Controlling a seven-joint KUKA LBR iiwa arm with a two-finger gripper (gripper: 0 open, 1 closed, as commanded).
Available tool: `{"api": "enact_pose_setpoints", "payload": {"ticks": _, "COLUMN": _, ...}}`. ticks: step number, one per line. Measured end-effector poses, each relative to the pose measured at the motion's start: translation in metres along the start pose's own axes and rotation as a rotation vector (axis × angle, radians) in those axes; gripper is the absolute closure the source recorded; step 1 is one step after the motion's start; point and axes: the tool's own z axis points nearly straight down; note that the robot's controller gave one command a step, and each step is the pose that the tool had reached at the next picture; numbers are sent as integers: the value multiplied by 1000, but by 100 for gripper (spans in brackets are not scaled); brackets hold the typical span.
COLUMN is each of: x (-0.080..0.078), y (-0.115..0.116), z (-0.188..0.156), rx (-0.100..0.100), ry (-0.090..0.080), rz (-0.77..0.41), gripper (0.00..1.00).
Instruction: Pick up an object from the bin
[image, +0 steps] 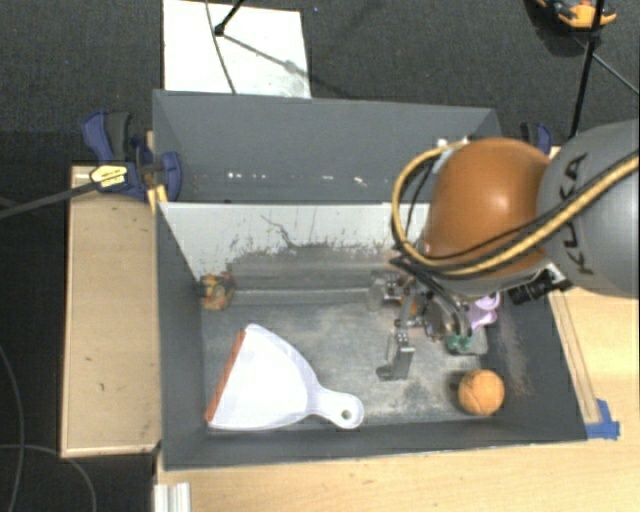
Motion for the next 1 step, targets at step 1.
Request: {"api": "enact_pose_setpoints", "payload": {"ticks": 1, "x": -2, "y": 0, "z": -4, "rx": -1, "ry": -8, "rz": 3, "gripper": 0}}
